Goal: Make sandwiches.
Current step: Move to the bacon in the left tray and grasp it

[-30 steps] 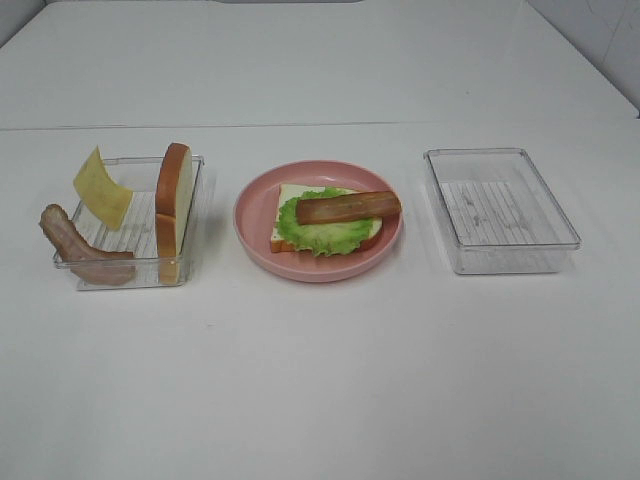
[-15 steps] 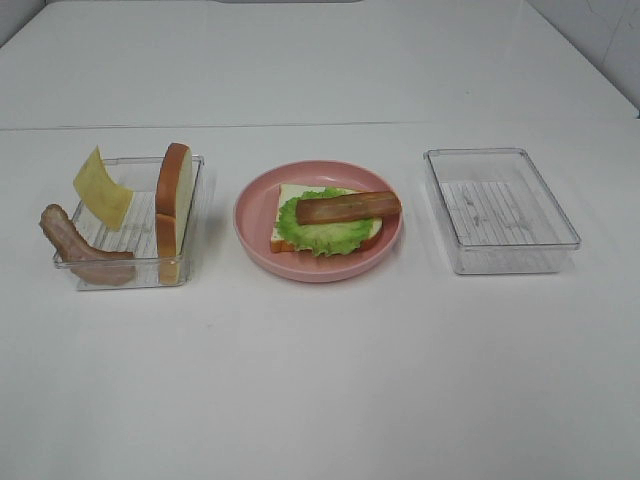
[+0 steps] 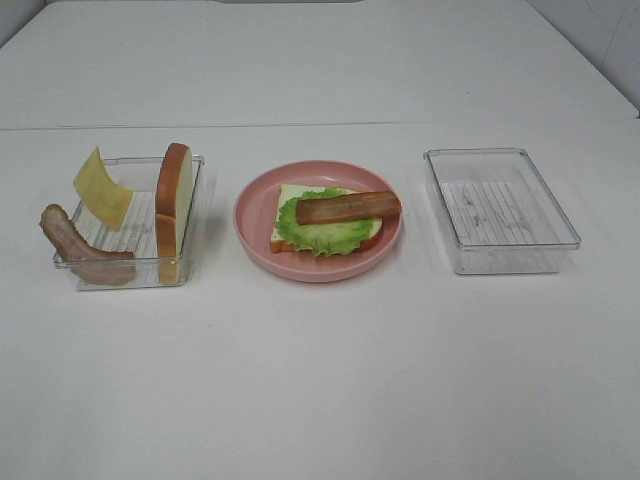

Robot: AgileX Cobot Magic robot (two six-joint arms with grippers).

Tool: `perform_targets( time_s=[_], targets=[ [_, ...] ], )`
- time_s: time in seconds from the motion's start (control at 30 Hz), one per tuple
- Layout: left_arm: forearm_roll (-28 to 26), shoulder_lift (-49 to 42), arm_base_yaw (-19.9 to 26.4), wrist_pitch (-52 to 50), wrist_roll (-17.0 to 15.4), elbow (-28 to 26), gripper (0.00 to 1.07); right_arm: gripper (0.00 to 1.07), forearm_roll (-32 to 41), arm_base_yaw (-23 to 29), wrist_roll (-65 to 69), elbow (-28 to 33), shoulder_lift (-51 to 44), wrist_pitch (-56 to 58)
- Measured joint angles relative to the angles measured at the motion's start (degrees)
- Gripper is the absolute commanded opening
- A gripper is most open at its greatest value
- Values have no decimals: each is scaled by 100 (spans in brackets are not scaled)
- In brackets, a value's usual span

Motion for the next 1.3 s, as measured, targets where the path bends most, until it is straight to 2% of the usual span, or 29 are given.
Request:
perform_targets(
  time_s=[0.67, 0.8, 0.87, 1.0, 1.2, 1.23, 1.27, 1.3],
  targets=[
    [80, 17, 0, 0, -46, 0, 102, 80, 6, 0, 17, 0, 0, 0],
    [86, 218, 0, 0, -46, 0, 102, 80, 6, 0, 17, 0, 0, 0],
    [86, 728, 0, 0, -46, 0, 102, 80, 6, 0, 17, 0, 0, 0],
    [86, 1186, 0, 74, -46, -40, 101, 80, 6, 0, 17, 0, 0, 0],
    [109, 2246, 0, 510, 17, -739, 100, 80, 6, 0, 17, 0, 0, 0],
    [160, 2664, 0, 699, -52, -1094, 100, 80, 6, 0, 17, 0, 0, 0],
    [160, 2664, 0, 699, -52, -1094, 100, 80, 6, 0, 17, 0, 0, 0],
    [206, 3065, 0, 773, -178, -1438, 100, 80, 6, 0, 17, 0, 0, 0]
  ],
)
